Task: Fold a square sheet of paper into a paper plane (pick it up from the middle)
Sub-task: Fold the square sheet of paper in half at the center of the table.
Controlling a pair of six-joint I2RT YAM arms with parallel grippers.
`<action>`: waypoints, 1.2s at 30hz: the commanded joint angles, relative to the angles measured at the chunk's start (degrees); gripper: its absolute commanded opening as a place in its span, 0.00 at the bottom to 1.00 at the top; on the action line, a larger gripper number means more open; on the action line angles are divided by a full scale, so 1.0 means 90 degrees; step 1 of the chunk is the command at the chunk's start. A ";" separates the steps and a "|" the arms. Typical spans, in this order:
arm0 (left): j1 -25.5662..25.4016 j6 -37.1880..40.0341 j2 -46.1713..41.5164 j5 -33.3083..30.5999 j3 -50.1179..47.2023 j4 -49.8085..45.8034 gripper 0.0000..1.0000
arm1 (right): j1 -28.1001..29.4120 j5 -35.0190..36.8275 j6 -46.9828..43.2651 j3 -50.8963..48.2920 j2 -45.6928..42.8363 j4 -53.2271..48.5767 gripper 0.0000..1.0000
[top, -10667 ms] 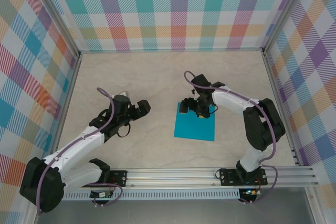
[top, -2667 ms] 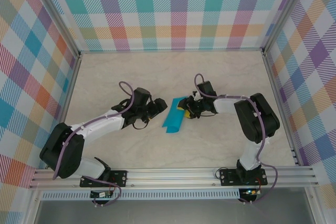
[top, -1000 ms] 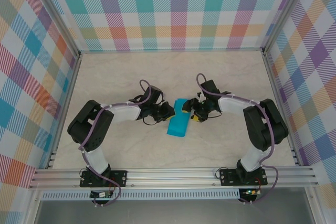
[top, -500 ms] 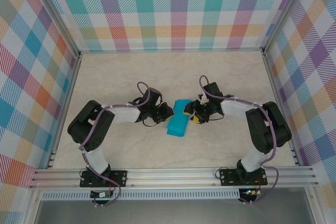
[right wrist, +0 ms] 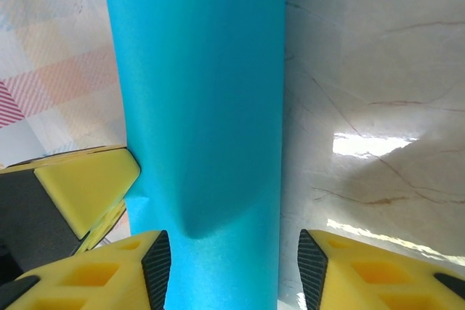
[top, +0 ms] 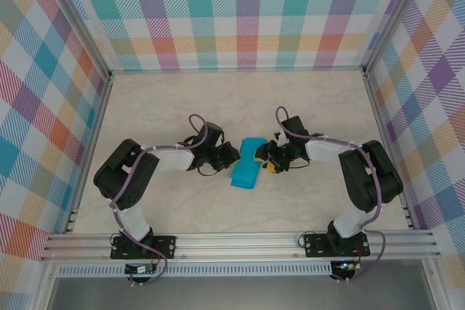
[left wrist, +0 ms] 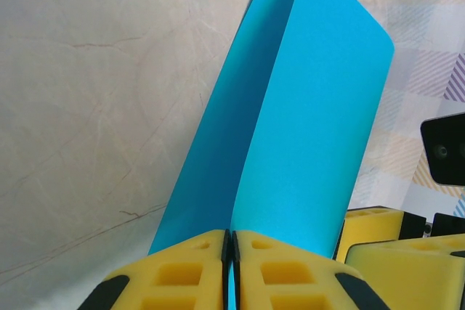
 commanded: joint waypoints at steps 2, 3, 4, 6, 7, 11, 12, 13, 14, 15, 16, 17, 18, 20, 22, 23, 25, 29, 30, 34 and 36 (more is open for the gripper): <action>-0.0078 -0.0098 -0.0169 -0.0036 -0.0088 0.0142 0.12 | 0.0083 -0.0209 -0.0070 -0.0020 0.0099 0.0125 0.55; -0.0078 -0.0100 -0.0176 -0.0034 -0.0092 0.0139 0.12 | 0.0082 -0.0183 -0.0090 0.0000 0.0117 0.0082 0.55; -0.0078 -0.0086 -0.0181 -0.0040 -0.0076 0.0116 0.12 | 0.0076 -0.0151 -0.0099 0.0017 0.0135 0.0025 0.55; -0.0078 -0.0071 -0.0196 -0.0048 -0.0058 0.0053 0.12 | 0.0076 -0.0160 -0.0094 0.0029 0.0180 0.0056 0.55; -0.0078 -0.0062 -0.0195 -0.0042 -0.0057 0.0051 0.12 | 0.0086 -0.0194 -0.0073 0.0033 0.0212 0.0088 0.55; -0.0078 -0.0070 -0.0190 -0.0060 -0.0060 0.0040 0.12 | 0.0120 -0.0028 -0.0104 0.0091 0.0277 -0.0056 0.53; -0.0078 -0.0071 -0.0186 -0.0061 -0.0038 0.0041 0.12 | 0.0113 0.0043 -0.0130 0.0101 0.0279 -0.0121 0.52; -0.0078 -0.0078 -0.0178 -0.0052 -0.0028 0.0038 0.12 | 0.0116 0.0099 -0.0160 0.0129 0.0290 -0.0190 0.51; -0.0078 -0.0075 -0.0187 -0.0042 -0.0031 0.0031 0.13 | 0.0124 0.0135 -0.0172 0.0136 0.0289 -0.0221 0.50; -0.0078 -0.0075 -0.0200 -0.0041 -0.0022 0.0022 0.13 | 0.0116 0.0172 -0.0194 0.0150 0.0286 -0.0267 0.49; -0.0078 -0.0071 -0.0214 -0.0033 -0.0035 0.0009 0.14 | 0.0115 0.0235 -0.0230 0.0192 0.0301 -0.0357 0.48; -0.0077 -0.0055 -0.0241 -0.0031 -0.0032 -0.0007 0.16 | 0.0121 0.0309 -0.0282 0.0231 0.0311 -0.0461 0.47; -0.0078 -0.0025 -0.0274 -0.0053 -0.0037 -0.0055 0.18 | 0.0115 0.0345 -0.0311 0.0257 0.0317 -0.0530 0.46; -0.0080 0.0035 -0.0419 -0.0268 -0.0058 -0.0280 0.24 | 0.0120 0.0366 -0.0336 0.0283 0.0325 -0.0561 0.46; -0.0088 0.0091 -0.0582 -0.0436 -0.0106 -0.0403 0.35 | 0.0116 0.0411 -0.0365 0.0333 0.0345 -0.0644 0.46; -0.0084 0.0131 -0.0665 -0.0493 -0.0121 -0.0464 0.38 | 0.0115 0.0437 -0.0390 0.0382 0.0377 -0.0732 0.46; -0.0087 0.0194 -0.0810 -0.0686 -0.0092 -0.0720 0.40 | 0.0116 0.0414 -0.0446 0.0452 0.0429 -0.0795 0.46; -0.0088 0.0322 -0.1262 -0.1151 -0.0129 -0.1228 0.45 | 0.0122 0.0397 -0.0806 0.0700 0.0488 -0.1193 0.47; -0.0081 0.0347 -0.1359 -0.1240 -0.0139 -0.1329 0.45 | 0.0131 0.0408 -0.0907 0.0757 0.0493 -0.1303 0.48; -0.0078 0.0416 -0.1737 -0.1587 -0.0174 -0.1674 0.49 | 0.0179 0.0399 -0.1255 0.0924 0.0541 -0.1640 0.50; -0.0078 0.0436 -0.1849 -0.1635 -0.0175 -0.1719 0.51 | 0.0247 0.0466 -0.1389 0.1045 0.0560 -0.1834 0.52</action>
